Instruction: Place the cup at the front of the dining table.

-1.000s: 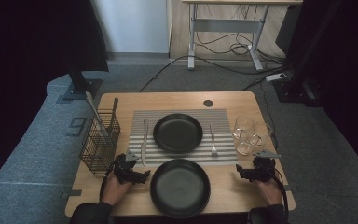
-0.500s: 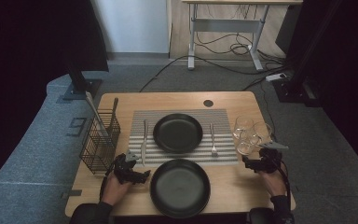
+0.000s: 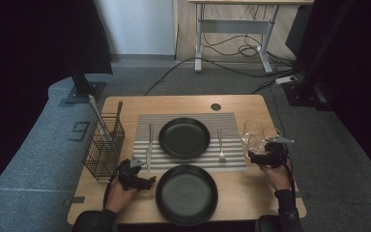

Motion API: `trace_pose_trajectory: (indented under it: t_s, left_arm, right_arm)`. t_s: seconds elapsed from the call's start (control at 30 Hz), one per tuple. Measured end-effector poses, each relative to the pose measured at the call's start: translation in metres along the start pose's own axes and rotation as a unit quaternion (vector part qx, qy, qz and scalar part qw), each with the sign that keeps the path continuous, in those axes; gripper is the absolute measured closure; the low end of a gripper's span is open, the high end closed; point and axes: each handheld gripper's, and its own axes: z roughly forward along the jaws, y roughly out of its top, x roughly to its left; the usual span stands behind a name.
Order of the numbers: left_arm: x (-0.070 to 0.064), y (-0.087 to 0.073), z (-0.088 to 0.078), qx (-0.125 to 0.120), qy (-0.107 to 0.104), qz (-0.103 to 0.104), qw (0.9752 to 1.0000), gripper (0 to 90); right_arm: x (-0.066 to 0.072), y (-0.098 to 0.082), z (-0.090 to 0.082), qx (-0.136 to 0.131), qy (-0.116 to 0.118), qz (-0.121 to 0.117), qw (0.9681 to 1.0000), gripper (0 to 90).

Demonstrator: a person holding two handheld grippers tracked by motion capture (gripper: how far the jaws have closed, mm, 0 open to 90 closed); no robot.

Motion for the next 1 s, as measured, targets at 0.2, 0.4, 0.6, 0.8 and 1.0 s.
trace_pose_trajectory:
  t_s: [0.2, 0.4, 0.6, 0.8, 1.0]
  left_arm:
    - [0.000, 0.000, 0.000, 0.000, 0.000, 0.000, 1.0000, 0.0]
    - [0.000, 0.000, 0.000, 0.000, 0.000, -0.001, 1.0000, 0.0]
    - [0.000, 0.000, 0.000, 0.000, 0.000, 0.000, 1.0000, 0.0]
    - [0.000, 0.000, 0.000, 0.000, 0.000, 0.000, 1.0000, 0.0]
    - [0.000, 0.000, 0.000, 0.000, 0.000, 0.000, 1.0000, 0.0]
  right_arm:
    - [0.004, 0.009, 0.008, 0.005, -0.007, -0.004, 1.0000, 8.0]
    - [0.006, 0.011, 0.014, 0.006, -0.021, -0.002, 0.9998, 16.1]
    - [0.008, 0.011, 0.013, 0.008, -0.032, 0.000, 0.9995, 18.8]
    - [0.009, 0.008, 0.006, 0.019, -0.027, -0.004, 0.9995, 18.9]
    - [0.008, -0.005, -0.007, 0.015, -0.013, -0.011, 0.9997, 18.9]
